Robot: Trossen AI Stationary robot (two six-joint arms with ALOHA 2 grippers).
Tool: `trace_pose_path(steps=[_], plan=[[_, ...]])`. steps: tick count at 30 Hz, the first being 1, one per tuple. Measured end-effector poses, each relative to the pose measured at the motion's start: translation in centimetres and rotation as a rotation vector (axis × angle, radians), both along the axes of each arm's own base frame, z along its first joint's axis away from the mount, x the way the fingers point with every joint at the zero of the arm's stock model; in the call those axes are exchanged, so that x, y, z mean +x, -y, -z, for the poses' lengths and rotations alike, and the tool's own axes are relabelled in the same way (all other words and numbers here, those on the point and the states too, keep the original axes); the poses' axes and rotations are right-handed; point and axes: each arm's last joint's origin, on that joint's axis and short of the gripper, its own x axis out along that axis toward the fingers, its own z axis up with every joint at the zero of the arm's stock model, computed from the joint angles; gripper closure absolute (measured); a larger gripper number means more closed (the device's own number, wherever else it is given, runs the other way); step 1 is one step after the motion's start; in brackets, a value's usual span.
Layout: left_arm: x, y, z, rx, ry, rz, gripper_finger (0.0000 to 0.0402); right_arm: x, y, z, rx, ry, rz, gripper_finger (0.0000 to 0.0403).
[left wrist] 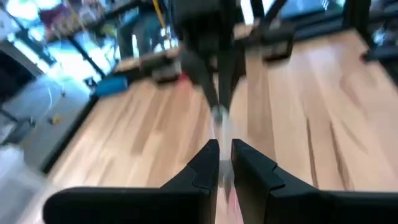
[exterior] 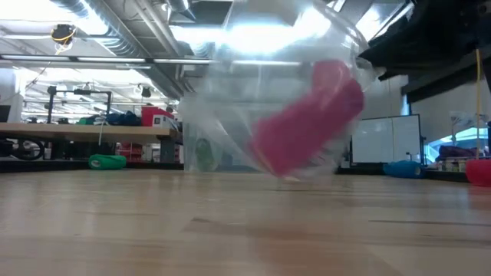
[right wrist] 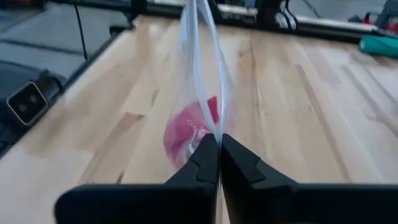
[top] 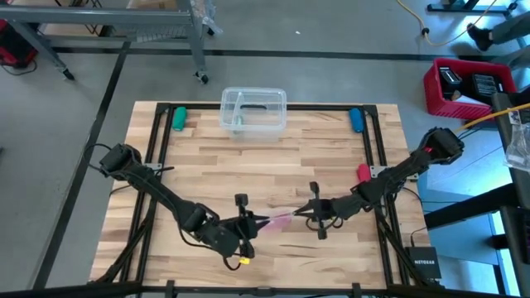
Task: Roll bandage
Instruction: Close the transparent zip bag
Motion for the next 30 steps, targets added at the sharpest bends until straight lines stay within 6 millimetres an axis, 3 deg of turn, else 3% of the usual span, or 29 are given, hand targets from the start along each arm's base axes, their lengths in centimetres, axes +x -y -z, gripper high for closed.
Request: trace_pose_path(steps=[7, 12, 17, 21, 24, 30], plan=[[-1.1, -0.3, 1.5, -0.106, -0.1, -0.095, 0.0366, 1.3, -0.7, -3.3, -0.107, -0.193, 0.013, 0.0395], [-1.4, -0.4, 1.8, -0.149, -0.11, -0.127, 0.0326, 1.6, -0.9, -4.6, -0.138, -0.246, 0.013, 0.0398], [-2.5, -0.7, -0.1, -0.209, -0.121, -0.085, 0.0269, 1.6, -0.9, -4.7, -0.139, -0.255, 0.009, 0.0395], [-4.4, -1.0, -1.1, -0.21, -0.173, -0.099, 0.0247, 1.6, -1.0, -4.7, -0.136, -0.256, 0.008, 0.0398], [-5.0, -0.8, -0.4, -0.199, -0.207, -0.11, 0.0243, 1.6, -1.0, -4.7, -0.128, -0.255, 0.012, 0.0398], [-4.3, -0.8, 2.7, -0.235, -0.129, -0.074, 0.0243, 1.6, -1.0, -4.8, -0.11, -0.254, 0.023, 0.0397]])
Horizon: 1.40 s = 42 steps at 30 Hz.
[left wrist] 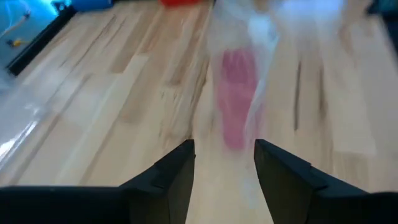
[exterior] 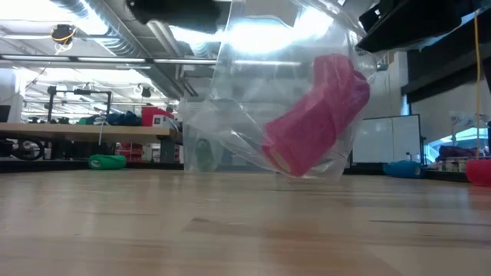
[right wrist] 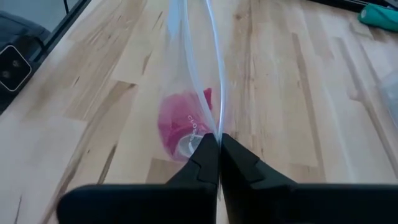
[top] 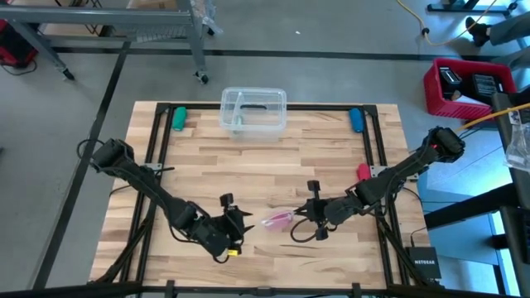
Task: Roll bandage
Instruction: Close the transparent zip bag
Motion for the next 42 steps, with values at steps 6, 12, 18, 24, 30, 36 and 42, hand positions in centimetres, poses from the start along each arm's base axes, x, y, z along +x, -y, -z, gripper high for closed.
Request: trace_pose_path(steps=[6, 12, 18, 24, 30, 36, 42], plan=[[1.2, -0.7, 0.3, -0.057, 0.131, 0.039, 0.0243, 0.0, 0.0, 0.0, -0.004, 0.002, 0.005, 0.0395], [2.1, -1.4, 0.0, -0.092, 0.204, 0.065, 0.0243, 0.0, 0.0, 0.0, -0.003, 0.004, 0.006, 0.0396], [2.3, -1.8, 0.1, -0.093, 0.193, 0.069, 0.0284, 0.0, 0.0, 0.0, -0.001, 0.004, 0.007, 0.0396], [2.3, -1.8, 0.1, -0.082, 0.195, 0.074, 0.0384, 0.0, 0.0, 0.0, 0.019, 0.004, 0.023, 0.039], [2.3, -1.8, 0.2, -0.059, 0.182, 0.075, 0.0399, -0.2, 0.0, -0.3, 0.094, -0.051, 0.031, 0.0358], [2.3, -1.8, 0.1, -0.057, 0.184, 0.07, 0.04, -0.2, -0.1, -5.3, 0.11, -0.107, 0.049, 0.0285], [2.3, -1.8, 0.1, -0.057, 0.188, 0.067, 0.0401, 2.9, -0.6, -7.0, 0.152, 0.17, 0.079, 0.0246]])
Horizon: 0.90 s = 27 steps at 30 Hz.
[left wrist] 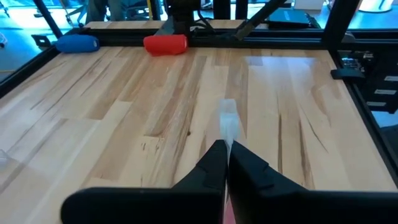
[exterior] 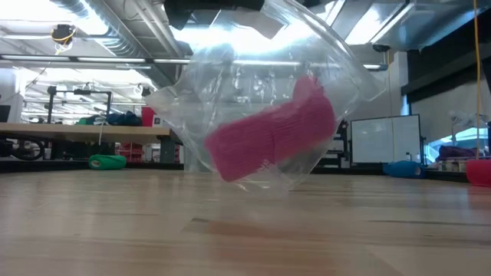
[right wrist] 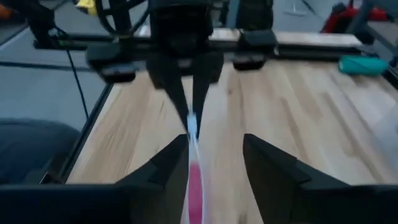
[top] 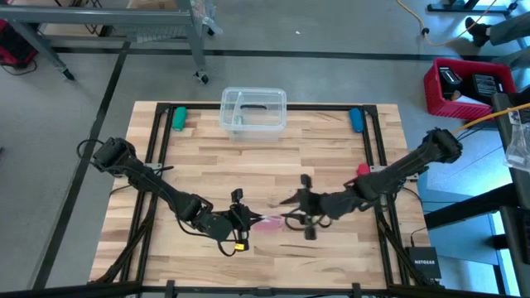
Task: Roll bandage
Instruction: Close the transparent zip bag
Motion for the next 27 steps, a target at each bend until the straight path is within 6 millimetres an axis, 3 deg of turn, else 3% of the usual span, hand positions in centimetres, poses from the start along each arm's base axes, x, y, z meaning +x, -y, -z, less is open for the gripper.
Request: trace_pose_path(steps=[6, 10, 21, 27], plan=[[0.0, 0.0, 0.0, 0.005, 0.0, 0.0, 0.0401, 3.8, -0.7, 2.5, 0.008, 0.074, -0.083, 0.0259], [0.0, 0.0, 0.0, 0.008, -0.003, 0.001, 0.0401, 5.0, -0.9, 4.1, -0.021, 0.056, -0.083, 0.0276], [0.0, 0.0, 0.0, 0.007, 0.0, 0.001, 0.0401, 5.8, -0.9, 4.6, -0.045, 0.055, -0.057, 0.0312], [0.0, 0.0, 0.0, 0.005, 0.003, 0.001, 0.0401, 5.8, -0.9, 4.7, -0.063, 0.044, -0.071, 0.0365]])
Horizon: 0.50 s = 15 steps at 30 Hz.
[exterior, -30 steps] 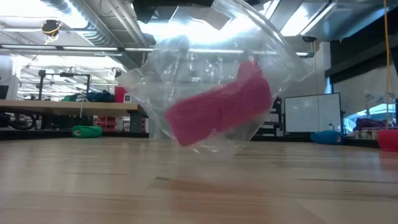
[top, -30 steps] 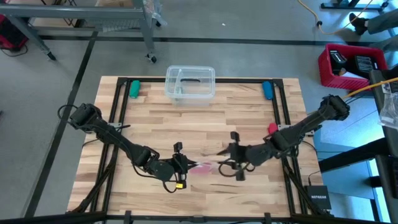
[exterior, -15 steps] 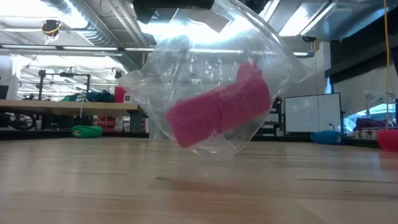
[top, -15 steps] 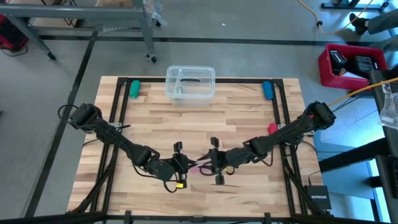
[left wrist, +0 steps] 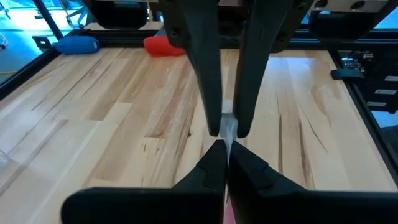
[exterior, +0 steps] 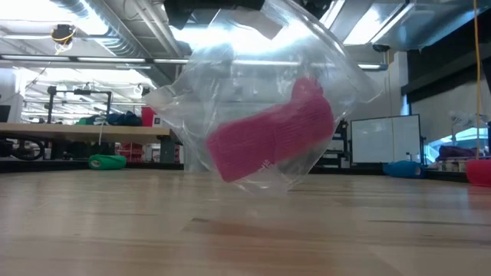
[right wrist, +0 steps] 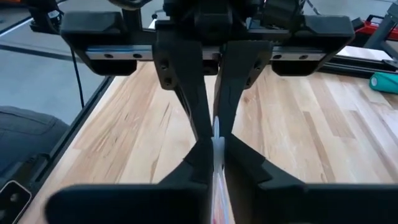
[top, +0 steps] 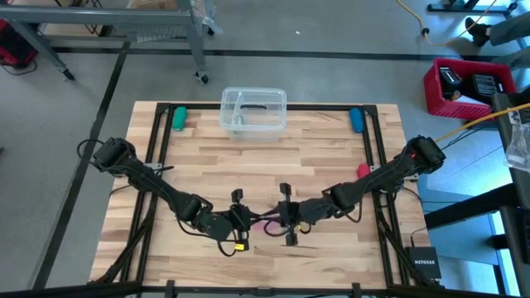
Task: Roll bandage
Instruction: Close the transparent zip bag
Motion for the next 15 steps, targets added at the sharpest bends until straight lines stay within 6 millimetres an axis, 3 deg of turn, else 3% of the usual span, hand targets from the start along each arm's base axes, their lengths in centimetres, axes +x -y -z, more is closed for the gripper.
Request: trace_pose_path(steps=[3, 10, 15], plan=[[-0.02, 0.03, 0.01, 0.0, -0.001, 0.001, 0.0401, -0.03, 0.01, 0.06, -0.013, -0.006, -0.004, 0.0389], [-0.16, 0.47, -0.17, 0.013, 0.017, 0.014, 0.0401, -0.12, -0.01, 0.13, -0.023, -0.021, -0.008, 0.0367], [-0.3, 0.69, -0.15, 0.025, 0.019, 0.01, 0.0401, -0.21, 0.02, 0.31, -0.032, -0.041, -0.008, 0.0386]])
